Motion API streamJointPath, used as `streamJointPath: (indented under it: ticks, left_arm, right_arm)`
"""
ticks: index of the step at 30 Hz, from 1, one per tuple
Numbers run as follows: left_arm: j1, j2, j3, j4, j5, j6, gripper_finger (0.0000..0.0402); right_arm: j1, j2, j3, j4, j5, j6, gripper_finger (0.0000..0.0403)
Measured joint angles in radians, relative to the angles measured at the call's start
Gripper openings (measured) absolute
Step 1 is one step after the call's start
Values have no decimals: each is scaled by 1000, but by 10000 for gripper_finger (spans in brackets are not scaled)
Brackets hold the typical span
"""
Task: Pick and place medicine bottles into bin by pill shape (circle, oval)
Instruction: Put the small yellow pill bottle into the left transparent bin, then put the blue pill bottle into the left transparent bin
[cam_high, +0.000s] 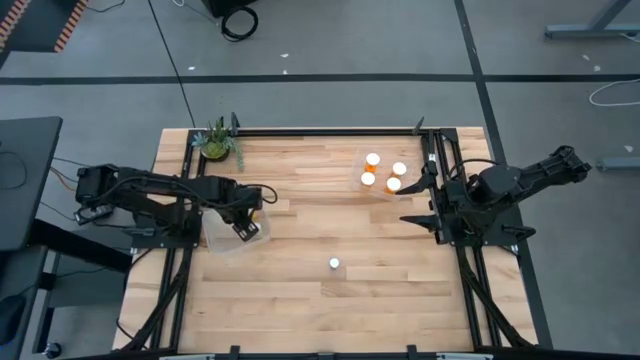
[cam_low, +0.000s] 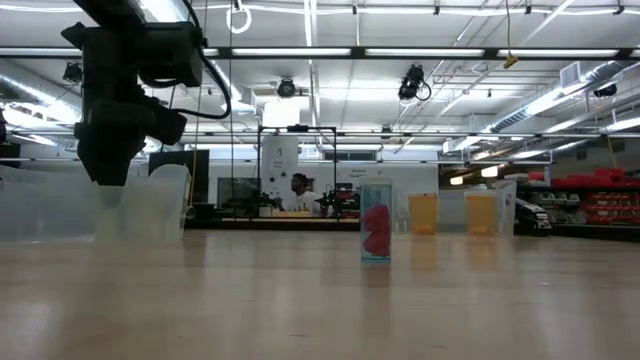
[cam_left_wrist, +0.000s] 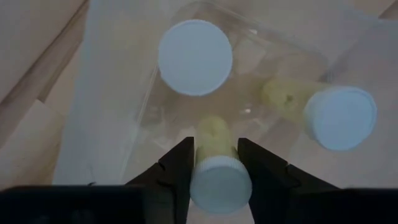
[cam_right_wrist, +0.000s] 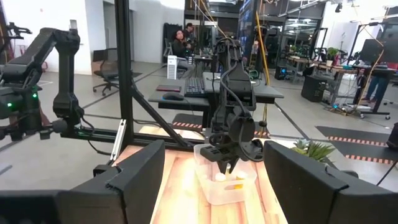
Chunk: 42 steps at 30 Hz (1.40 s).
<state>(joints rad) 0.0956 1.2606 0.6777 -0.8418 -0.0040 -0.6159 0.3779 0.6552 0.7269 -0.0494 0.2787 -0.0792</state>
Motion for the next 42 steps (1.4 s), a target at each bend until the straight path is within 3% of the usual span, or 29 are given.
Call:
streamJointPath:
  ticks: [12, 18, 23, 32, 42]
  left_arm:
    - [0, 1, 41, -35, -24, 43, 208]
    - [-4, 1, 172, -176, -76, 110, 208]
    - [-54, 14, 309, -151, -123, 128, 194]
    - [-160, 258, 565, -146, -137, 137, 190]
    - [-243, 534, 824, -150, -69, 217, 190]
  right_arm:
    - [0, 0, 0, 0, 0, 0, 280]
    - [0, 0, 0, -1, 0, 0, 280]
    - [0, 0, 0, -1, 0, -1, 280]
    - [0, 0, 0, 8, 0, -7, 280]
    - [0, 0, 0, -4, 0, -7, 280]
